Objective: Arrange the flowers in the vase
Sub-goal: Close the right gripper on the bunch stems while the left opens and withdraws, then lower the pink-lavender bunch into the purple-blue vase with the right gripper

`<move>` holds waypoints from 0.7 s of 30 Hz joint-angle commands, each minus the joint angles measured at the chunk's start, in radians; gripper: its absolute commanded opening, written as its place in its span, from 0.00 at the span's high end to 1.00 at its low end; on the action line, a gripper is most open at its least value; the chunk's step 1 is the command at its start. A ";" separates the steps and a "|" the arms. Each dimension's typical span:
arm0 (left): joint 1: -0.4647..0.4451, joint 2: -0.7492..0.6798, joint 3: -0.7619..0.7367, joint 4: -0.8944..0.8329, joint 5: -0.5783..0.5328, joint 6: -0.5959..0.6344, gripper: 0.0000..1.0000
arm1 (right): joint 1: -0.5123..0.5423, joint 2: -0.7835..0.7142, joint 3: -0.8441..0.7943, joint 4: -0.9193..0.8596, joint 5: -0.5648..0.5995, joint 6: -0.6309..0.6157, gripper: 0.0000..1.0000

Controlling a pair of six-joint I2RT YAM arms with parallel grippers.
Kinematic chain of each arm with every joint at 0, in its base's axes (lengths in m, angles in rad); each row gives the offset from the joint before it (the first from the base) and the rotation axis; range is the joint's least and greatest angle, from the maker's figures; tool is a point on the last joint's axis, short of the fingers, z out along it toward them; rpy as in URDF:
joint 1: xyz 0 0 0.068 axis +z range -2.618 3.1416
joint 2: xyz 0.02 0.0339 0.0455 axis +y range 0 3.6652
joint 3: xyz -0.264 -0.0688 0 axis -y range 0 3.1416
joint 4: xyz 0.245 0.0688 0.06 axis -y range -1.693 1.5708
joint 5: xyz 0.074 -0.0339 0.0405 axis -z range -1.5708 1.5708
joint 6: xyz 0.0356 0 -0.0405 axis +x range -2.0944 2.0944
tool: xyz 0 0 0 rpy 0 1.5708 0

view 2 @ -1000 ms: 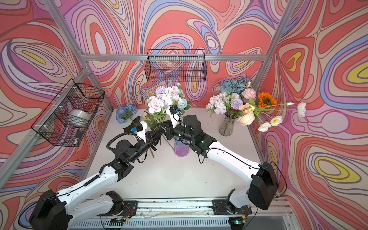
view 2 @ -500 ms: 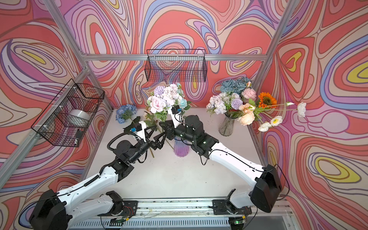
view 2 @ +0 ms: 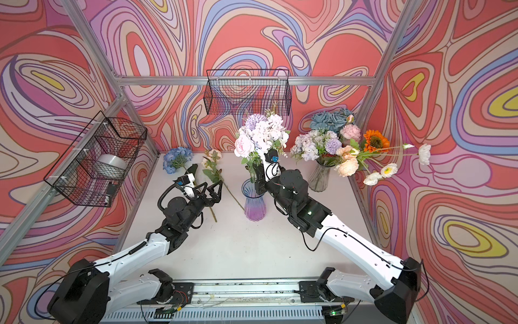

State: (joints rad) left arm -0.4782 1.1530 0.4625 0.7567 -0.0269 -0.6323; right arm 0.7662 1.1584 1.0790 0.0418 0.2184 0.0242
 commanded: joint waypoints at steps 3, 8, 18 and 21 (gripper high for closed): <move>0.005 0.011 0.010 0.028 0.019 -0.071 0.01 | -0.002 0.039 -0.070 0.133 0.038 -0.044 1.00; 0.004 0.017 0.021 0.003 0.013 -0.066 0.01 | -0.003 0.112 -0.104 0.188 -0.029 -0.036 1.00; 0.009 0.028 0.025 -0.067 -0.032 -0.069 0.01 | -0.003 0.240 -0.097 0.072 -0.093 0.019 0.99; 0.013 0.037 0.037 -0.108 -0.050 -0.077 0.02 | -0.002 0.240 -0.107 0.036 -0.087 0.034 0.90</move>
State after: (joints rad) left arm -0.4721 1.1770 0.4641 0.6979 -0.0444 -0.6891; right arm 0.7654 1.3968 0.9710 0.1307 0.1398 0.0280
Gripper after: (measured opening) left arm 0.988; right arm 0.093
